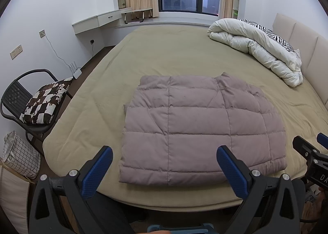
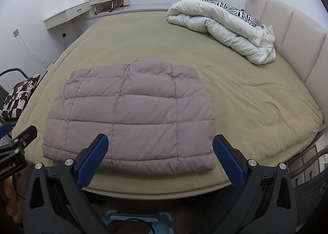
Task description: Fold large clothes
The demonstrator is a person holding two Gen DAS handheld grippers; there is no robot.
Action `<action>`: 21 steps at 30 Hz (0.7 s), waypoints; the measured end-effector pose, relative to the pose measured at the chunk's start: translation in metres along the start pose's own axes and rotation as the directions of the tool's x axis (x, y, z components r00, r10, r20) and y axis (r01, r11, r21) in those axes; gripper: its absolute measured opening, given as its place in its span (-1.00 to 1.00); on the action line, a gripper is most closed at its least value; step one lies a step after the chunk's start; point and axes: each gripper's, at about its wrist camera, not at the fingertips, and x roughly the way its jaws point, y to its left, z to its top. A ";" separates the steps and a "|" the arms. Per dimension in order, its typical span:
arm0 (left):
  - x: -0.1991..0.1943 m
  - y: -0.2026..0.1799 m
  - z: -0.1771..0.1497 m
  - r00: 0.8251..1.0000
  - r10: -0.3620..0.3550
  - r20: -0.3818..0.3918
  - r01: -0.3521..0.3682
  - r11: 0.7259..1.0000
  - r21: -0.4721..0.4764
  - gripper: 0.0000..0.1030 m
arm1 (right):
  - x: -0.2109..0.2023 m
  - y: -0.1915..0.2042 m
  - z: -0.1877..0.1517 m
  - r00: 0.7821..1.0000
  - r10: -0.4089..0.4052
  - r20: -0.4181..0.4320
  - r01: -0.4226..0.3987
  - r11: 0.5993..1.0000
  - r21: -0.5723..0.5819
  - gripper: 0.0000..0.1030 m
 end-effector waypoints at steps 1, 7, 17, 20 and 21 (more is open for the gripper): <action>0.000 0.000 0.000 1.000 0.000 0.000 0.000 1.000 0.000 1.00 | 0.000 0.000 0.000 1.000 0.001 0.000 -0.001 1.000 0.000 1.00; 0.000 0.000 0.000 1.000 -0.001 -0.002 0.001 1.000 -0.001 1.00 | 0.000 0.000 0.000 1.000 0.001 -0.001 -0.001 1.000 0.000 1.00; 0.000 -0.001 -0.005 1.000 -0.003 -0.004 0.003 1.000 0.000 1.00 | 0.000 0.001 -0.001 1.000 0.003 -0.003 -0.003 1.000 0.000 1.00; 0.000 0.000 -0.003 1.000 -0.003 -0.003 0.003 1.000 -0.001 1.00 | -0.001 0.001 -0.001 1.000 0.001 0.000 -0.001 1.000 0.001 1.00; 0.000 0.001 -0.002 1.000 -0.004 -0.003 0.004 1.000 0.000 1.00 | -0.001 0.000 0.000 1.000 0.002 -0.001 -0.002 1.000 0.001 1.00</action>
